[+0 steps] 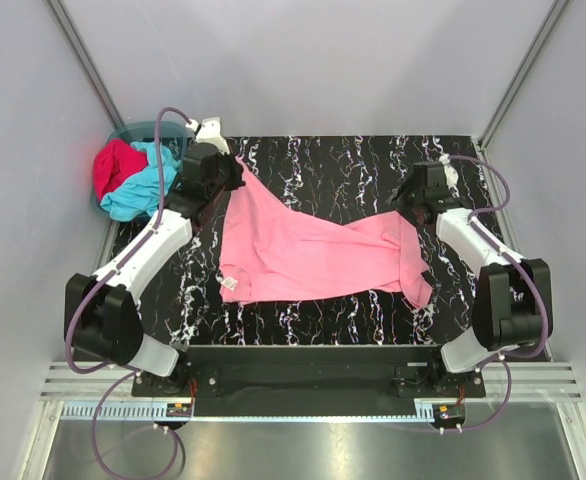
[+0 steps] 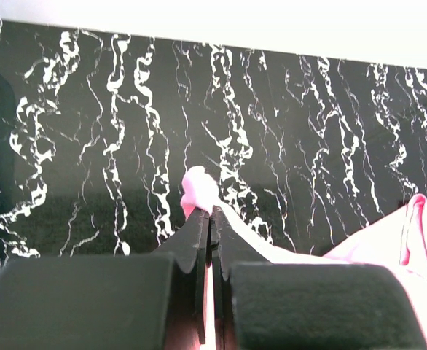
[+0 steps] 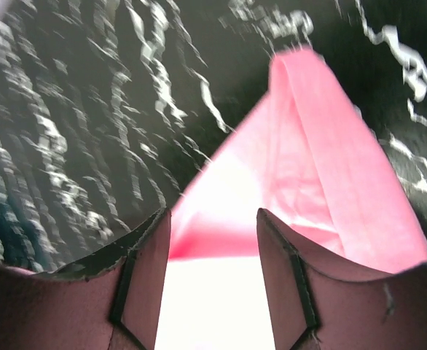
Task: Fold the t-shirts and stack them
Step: Flatten the tshirt out
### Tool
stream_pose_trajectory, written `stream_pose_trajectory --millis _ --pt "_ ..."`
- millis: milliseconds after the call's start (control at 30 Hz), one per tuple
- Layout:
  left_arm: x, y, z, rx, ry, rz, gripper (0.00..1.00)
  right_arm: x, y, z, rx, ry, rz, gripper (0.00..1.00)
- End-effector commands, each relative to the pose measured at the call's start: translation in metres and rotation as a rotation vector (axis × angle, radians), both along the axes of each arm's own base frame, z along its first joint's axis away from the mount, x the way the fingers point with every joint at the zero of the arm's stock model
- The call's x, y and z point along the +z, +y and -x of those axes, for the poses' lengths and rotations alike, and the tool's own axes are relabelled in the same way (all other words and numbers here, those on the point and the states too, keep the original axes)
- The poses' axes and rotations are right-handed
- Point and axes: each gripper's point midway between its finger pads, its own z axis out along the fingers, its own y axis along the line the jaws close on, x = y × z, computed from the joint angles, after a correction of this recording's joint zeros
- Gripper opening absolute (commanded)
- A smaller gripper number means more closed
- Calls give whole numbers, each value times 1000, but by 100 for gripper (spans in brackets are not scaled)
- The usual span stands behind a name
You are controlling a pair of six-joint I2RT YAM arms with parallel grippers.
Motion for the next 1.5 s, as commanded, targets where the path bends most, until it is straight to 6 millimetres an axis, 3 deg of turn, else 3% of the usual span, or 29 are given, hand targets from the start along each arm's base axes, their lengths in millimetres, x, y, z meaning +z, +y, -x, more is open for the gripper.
stream_pose_trajectory --millis 0,333,700,1300,1400,1467 --pt "32 -4 1 -15 -100 60 0 -40 12 18 38 128 -25 57" --pt "36 -5 4 -23 -108 73 0 -77 19 27 94 279 61 57" --pt "39 -5 6 -25 -123 75 0 -78 1 29 55 350 162 58" --pt "43 -4 9 -30 -138 73 0 -104 3 24 92 430 188 57" --pt "44 -4 9 -30 -138 73 0 -109 1 27 90 446 196 53" --pt "44 -4 9 -29 -139 72 0 -109 0 27 86 445 201 44"
